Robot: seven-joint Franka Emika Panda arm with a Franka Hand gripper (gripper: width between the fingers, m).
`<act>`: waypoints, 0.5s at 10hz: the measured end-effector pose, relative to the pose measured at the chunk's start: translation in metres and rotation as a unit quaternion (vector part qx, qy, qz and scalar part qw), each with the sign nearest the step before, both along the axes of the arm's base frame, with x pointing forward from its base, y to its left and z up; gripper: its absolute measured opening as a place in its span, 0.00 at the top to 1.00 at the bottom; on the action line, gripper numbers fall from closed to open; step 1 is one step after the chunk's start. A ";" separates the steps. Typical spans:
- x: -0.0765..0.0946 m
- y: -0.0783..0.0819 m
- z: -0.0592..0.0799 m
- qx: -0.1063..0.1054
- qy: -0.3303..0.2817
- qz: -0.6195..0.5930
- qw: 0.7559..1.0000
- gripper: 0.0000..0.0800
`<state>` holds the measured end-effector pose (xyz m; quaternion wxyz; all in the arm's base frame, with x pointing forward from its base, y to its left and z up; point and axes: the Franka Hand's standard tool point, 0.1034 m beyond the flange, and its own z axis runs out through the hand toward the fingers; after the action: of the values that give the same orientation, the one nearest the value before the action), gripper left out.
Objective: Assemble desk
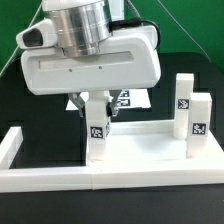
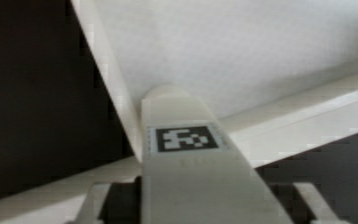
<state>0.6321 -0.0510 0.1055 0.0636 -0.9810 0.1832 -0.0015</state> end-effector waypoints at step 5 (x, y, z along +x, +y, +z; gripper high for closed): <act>0.003 0.002 0.001 0.019 0.048 -0.402 0.914 0.63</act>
Offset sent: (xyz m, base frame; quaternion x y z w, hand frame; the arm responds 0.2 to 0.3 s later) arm 0.0090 -0.0122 0.0144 -0.0257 0.0494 0.5003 0.8641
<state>0.6348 -0.0487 0.1069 0.0672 -0.8219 0.5652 0.0231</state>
